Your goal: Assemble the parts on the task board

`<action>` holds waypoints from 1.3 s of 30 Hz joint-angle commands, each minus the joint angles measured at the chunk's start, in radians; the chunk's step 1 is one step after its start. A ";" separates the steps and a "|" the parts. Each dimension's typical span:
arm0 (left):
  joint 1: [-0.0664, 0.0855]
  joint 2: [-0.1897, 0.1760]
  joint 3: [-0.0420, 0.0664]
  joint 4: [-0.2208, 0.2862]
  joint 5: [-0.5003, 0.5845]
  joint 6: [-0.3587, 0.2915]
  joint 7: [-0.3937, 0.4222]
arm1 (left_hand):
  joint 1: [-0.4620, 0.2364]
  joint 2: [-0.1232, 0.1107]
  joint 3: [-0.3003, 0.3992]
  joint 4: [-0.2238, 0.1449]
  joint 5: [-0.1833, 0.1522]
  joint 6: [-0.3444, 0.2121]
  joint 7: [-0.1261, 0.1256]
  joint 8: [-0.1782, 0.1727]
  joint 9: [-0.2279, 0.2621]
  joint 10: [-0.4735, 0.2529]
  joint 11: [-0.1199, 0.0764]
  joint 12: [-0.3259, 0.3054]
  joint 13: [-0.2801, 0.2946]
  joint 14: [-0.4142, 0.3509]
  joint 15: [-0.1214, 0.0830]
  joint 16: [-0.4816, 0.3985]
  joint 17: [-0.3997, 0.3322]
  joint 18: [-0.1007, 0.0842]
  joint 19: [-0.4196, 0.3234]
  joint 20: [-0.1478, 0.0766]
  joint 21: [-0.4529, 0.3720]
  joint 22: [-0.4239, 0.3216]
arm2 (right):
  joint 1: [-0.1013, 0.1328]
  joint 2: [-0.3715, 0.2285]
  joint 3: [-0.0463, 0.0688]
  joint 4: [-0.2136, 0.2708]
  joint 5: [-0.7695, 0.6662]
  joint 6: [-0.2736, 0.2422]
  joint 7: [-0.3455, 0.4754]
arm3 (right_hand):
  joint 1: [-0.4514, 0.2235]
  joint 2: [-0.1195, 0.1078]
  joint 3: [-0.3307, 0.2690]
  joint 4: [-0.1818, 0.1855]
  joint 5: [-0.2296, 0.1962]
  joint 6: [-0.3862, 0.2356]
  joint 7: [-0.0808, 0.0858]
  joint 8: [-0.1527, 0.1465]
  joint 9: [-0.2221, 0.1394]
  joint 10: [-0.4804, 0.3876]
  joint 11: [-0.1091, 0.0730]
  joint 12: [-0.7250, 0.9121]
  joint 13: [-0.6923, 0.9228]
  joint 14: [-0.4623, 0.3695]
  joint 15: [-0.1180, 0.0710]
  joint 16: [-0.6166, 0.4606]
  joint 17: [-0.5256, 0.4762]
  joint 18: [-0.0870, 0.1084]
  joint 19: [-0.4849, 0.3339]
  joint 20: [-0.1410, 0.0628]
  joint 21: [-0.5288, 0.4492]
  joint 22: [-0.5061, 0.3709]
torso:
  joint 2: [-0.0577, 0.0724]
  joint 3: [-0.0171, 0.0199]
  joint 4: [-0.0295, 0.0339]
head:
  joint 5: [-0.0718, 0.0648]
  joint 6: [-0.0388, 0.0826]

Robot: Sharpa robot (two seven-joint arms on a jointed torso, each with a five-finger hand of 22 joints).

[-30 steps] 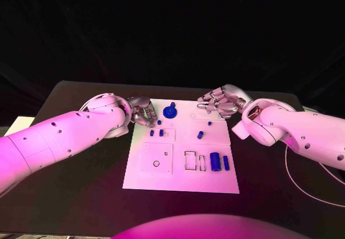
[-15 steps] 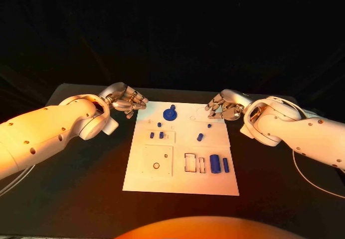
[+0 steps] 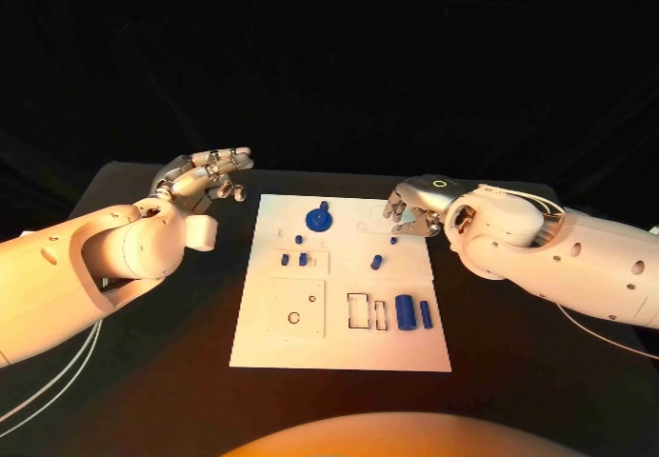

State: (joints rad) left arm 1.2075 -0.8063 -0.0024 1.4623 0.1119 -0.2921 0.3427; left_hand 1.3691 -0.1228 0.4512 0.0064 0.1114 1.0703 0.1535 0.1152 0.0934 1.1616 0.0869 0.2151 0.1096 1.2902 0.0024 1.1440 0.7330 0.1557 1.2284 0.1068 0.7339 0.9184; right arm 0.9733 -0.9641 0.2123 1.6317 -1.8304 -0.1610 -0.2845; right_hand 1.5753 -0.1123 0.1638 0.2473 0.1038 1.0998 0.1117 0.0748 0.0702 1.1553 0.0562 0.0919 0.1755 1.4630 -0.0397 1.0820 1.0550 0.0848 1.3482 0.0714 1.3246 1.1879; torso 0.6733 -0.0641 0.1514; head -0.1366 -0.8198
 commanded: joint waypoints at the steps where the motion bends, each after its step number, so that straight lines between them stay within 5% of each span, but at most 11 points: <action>1: 0.000 -0.009 0.000 0.021 0.129 -0.011 0.063 | -0.004 0.008 -0.010 -0.001 0.004 0.004 0.002 0.004 0.000 -0.008 -0.003 0.006 0.002 -0.009 0.001 -0.006 -0.006 0.015 -0.012 -0.001 -0.011 -0.008 | -0.005 0.001 0.000 0.004 -0.101 0.090 -0.055 | -0.004 -0.013 0.011 0.002 -0.007 0.010 -0.001 -0.006 -0.001 -0.007 0.000 -0.008 -0.011 0.023 -0.008 -0.008 -0.003 0.004 -0.002 -0.009 -0.005 -0.002 | 0.000 -0.0029 0.0004 | -0.001 -0.002; 11: -0.001 -0.027 0.000 0.038 0.127 -0.008 0.065 | -0.002 0.009 -0.015 -0.002 0.004 0.002 0.003 0.005 0.000 -0.013 -0.002 0.012 0.003 -0.015 0.002 -0.011 -0.017 0.018 -0.022 0.000 -0.027 -0.020 | -0.019 0.004 0.000 0.006 -0.093 0.143 -0.057 | -0.019 -0.025 0.028 0.014 -0.016 0.012 -0.007 -0.009 -0.002 -0.015 -0.005 -0.019 -0.040 0.023 -0.012 -0.018 -0.013 0.006 -0.006 -0.012 -0.013 -0.011 | -0.001 -0.0018 0.0018 | -0.007 -0.006; 39: -0.001 -0.035 -0.003 0.059 0.100 0.000 0.049 | -0.002 0.014 -0.026 -0.001 0.005 -0.004 0.004 0.007 -0.002 -0.027 0.000 0.023 0.006 -0.034 0.004 -0.030 -0.055 0.024 -0.045 0.001 -0.065 -0.049 | -0.041 0.059 -0.001 -0.062 -0.049 0.161 -0.037 | 0.000 0.002 0.142 -0.002 -0.049 0.032 -0.006 -0.006 0.001 0.012 -0.005 -0.019 -0.100 0.023 -0.014 -0.029 -0.026 0.006 -0.004 -0.015 -0.021 -0.018 | -0.001 -0.0017 0.0008 | -0.001 -0.009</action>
State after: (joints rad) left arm 1.2066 -0.8411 -0.0060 1.5176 0.2185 -0.3007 0.3857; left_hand 1.3653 -0.1186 0.4318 0.0039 0.1115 1.0697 0.1530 0.1192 0.0921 1.1397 0.0872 0.2322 0.1138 1.2632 0.0041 1.1202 0.6790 0.1667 1.1915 0.1092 0.6717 0.8699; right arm 0.9341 -0.9070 0.2121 1.5710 -1.8822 -0.0295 -0.3239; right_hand 1.5715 -0.1160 0.2985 0.2470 0.0600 1.1246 0.1045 0.0710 0.0704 1.1590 0.0529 0.0764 0.0765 1.4665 -0.0504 1.0571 1.0307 0.0846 1.3446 0.0609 1.3089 1.1699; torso 0.6718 -0.0659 0.1522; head -0.1378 -0.8281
